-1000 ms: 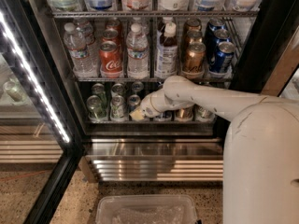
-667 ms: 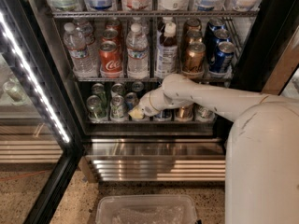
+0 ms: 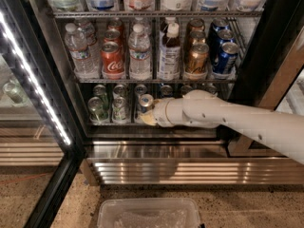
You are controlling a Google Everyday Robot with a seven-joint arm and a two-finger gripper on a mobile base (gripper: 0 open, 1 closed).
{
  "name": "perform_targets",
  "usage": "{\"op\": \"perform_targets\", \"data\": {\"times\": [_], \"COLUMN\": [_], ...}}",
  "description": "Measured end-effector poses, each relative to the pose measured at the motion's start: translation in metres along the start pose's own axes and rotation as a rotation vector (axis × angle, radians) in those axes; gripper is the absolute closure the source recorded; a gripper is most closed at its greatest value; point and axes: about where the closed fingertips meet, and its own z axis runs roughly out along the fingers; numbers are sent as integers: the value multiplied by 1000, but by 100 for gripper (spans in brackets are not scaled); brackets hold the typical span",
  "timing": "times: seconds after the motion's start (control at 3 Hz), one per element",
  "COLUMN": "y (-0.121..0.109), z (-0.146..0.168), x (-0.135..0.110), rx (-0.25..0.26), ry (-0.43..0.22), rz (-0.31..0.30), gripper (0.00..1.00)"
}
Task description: Pick redbull can from bottom shelf of fridge
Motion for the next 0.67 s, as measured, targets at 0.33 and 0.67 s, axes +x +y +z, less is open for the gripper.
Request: {"op": "perform_targets", "data": {"times": [0.33,0.67], "y": [8,-10], "z": [-60,-135], "x": [24,32], "rx": [97,171], "ry": [-27,-47], "rz": [124,190], "gripper": [100,100]}}
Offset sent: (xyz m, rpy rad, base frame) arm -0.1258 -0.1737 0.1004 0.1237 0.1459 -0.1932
